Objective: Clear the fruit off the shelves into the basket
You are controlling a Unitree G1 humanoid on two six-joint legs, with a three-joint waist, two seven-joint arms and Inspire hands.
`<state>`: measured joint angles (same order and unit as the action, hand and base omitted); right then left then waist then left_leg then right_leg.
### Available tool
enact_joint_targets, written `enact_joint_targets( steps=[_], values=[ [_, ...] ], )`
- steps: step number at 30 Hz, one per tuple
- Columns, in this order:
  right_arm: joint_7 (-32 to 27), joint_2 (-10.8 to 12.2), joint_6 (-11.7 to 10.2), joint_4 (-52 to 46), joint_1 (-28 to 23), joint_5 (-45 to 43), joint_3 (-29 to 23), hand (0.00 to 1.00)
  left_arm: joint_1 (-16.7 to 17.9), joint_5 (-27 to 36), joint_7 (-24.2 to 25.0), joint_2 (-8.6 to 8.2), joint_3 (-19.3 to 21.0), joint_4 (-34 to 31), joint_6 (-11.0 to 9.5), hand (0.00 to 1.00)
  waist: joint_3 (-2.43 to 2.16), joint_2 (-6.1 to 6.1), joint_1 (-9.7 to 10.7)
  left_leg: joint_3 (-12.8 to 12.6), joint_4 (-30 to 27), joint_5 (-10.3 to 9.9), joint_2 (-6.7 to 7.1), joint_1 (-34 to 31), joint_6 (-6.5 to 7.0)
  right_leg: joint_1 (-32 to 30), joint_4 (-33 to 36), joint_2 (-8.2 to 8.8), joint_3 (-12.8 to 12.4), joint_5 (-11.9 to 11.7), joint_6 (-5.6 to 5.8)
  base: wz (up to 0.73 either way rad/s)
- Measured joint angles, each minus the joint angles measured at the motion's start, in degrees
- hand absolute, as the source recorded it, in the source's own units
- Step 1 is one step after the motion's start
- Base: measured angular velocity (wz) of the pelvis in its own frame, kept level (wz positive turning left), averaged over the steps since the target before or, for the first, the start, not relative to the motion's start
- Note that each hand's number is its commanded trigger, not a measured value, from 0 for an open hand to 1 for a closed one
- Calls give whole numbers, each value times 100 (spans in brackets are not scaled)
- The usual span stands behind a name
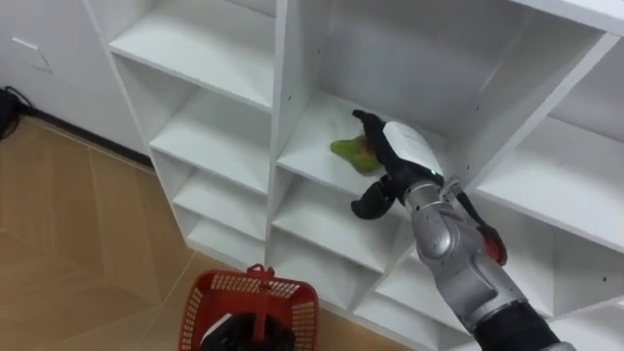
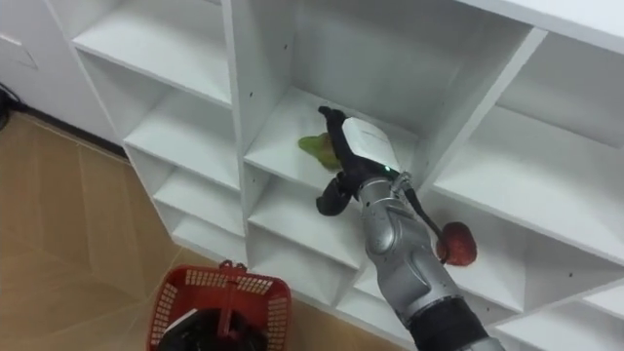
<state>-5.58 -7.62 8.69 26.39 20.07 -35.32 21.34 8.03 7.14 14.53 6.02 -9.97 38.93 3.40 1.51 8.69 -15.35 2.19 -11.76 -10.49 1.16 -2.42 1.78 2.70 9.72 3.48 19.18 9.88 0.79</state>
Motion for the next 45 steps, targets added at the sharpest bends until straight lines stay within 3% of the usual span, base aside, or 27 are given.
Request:
enact_joint_targets(
  steps=[1,5,7,13,21,30,36,45],
  values=[
    [-96,2,1,153,122,1,-5,0,-20,-1,1,-34,37,0,0,100,-2,16,-95,-13,16,3,2,-8,-2,-41,0,-1,-1,0,0,-5],
    [-178,49,-20,771,677,-5,-4,0,-71,-13,22,-23,49,5,-1,100,16,47,-162,44,0,28,46,-107,-14,-123,-6,-2,47,0,0,5],
    [-265,42,-203,1067,851,17,-4,0,-107,-23,22,-20,24,21,-9,100,39,102,-172,94,-5,47,48,-170,-27,-169,-8,-5,69,0,0,6],
    [-682,-21,-424,1327,979,156,-20,0,-234,-53,-34,-17,27,126,-22,100,71,129,-147,177,-91,141,49,-494,-41,-395,-4,9,198,-41,-67,9],
    [-839,-130,-415,1596,1220,289,-83,0,-421,-42,-38,-11,-48,304,-8,100,99,84,-160,309,-47,292,62,-746,-64,-584,16,13,311,-99,-131,10],
    [-876,-238,-609,1596,1254,405,-77,0,-507,-38,-47,-3,-161,394,-4,100,83,16,-159,326,-52,327,51,-882,-106,-695,16,-32,311,-119,-164,0],
    [-876,-282,-617,1595,1254,602,-72,0,-533,-38,-57,1,-183,393,-4,100,80,13,-155,325,-76,337,49,-879,-108,-703,14,-34,310,-125,-173,0],
    [-822,-356,-614,1640,1254,1635,-69,0,-594,-5,-53,63,-197,511,-2,100,80,16,-90,294,-85,354,39,-801,-91,-683,94,17,293,-124,-172,0]
  ],
)
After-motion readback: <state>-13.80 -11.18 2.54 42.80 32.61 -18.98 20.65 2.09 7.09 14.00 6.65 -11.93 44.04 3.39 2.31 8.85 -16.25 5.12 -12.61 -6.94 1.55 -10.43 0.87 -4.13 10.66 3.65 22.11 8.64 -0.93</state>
